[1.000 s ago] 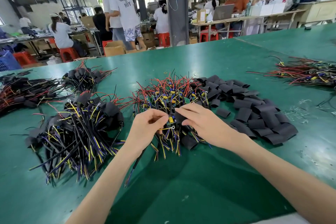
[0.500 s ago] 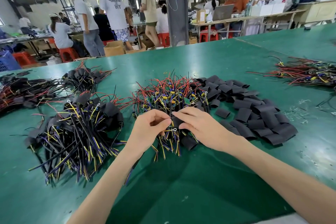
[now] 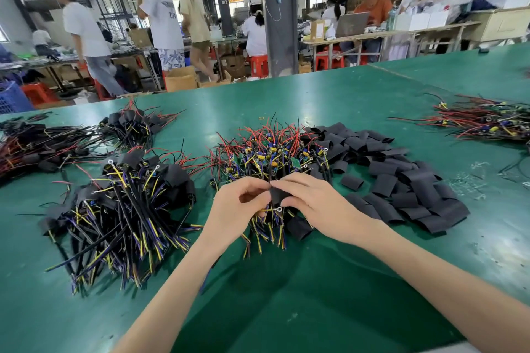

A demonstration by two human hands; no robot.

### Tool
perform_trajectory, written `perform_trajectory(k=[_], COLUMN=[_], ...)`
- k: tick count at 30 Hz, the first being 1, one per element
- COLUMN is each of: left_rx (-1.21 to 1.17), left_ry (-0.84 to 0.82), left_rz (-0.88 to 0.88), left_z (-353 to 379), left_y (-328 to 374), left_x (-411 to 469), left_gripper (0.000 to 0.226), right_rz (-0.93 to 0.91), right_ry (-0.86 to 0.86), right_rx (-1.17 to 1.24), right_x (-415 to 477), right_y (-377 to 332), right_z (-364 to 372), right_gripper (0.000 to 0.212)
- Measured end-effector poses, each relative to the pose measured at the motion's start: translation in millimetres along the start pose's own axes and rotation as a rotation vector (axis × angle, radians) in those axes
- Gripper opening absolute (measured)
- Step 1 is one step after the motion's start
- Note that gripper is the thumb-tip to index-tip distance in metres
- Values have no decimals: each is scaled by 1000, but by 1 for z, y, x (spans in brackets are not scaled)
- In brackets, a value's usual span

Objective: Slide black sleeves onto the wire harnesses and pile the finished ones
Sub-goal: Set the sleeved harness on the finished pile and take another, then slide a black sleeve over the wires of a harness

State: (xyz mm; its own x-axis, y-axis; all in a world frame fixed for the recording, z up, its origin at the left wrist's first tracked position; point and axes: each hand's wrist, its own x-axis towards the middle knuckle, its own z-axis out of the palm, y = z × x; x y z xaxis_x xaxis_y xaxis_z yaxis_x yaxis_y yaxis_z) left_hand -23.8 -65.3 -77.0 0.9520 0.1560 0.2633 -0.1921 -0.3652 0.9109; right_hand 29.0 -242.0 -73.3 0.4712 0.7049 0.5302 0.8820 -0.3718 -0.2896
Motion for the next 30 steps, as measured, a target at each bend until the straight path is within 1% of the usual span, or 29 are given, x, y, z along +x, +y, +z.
perform_trajectory(k=[6,11,13,15,16,17,18,19,20,22,24,25,26,28,30], left_rx=[22,49,61,78,87,98,114,137,178,323,528,631,727,917,1012], left_ry=[0,15,62,175,250,332,419,509,603,767,846,844,814,699,605], left_rz=[5,23,51,113,161,220,283,343,392,424,339,254,145,-94,-277], left_z=[-4,-5,-7,-15,-22,-31,-42,-54,-68,-99,-131,-144,-154,-165,-163], left_y=[1,5,10,20,26,31,37,42,46,53,54,52,47,35,22], left_x=[0,-1,-2,-1,-1,0,1,1,2,6,11,13,15,15,9], left_gripper=[18,18,20,25,27,28,28,28,28,29,30,30,30,31,34], right_rz=[16,38,51,118,182,261,355,460,553,682,773,813,845,878,871], right_ry=[28,3,63,221,299,353,357,301,210,31,-70,-113,-158,-223,-247], right_rx=[60,85,42,-63,-126,-192,-256,-320,-382,-463,-488,-503,-523,-549,-545], right_x=[0,0,0,3,4,4,3,1,-2,-7,-10,-10,-10,-10,-9], right_y=[-4,-2,4,17,27,38,49,61,71,83,85,84,84,85,84], right_z=[0,0,-3,-8,-13,-18,-24,-28,-30,-28,-23,-21,-19,-17,-16], right_gripper=[34,35,35,30,27,24,22,24,27,31,32,34,37,42,39])
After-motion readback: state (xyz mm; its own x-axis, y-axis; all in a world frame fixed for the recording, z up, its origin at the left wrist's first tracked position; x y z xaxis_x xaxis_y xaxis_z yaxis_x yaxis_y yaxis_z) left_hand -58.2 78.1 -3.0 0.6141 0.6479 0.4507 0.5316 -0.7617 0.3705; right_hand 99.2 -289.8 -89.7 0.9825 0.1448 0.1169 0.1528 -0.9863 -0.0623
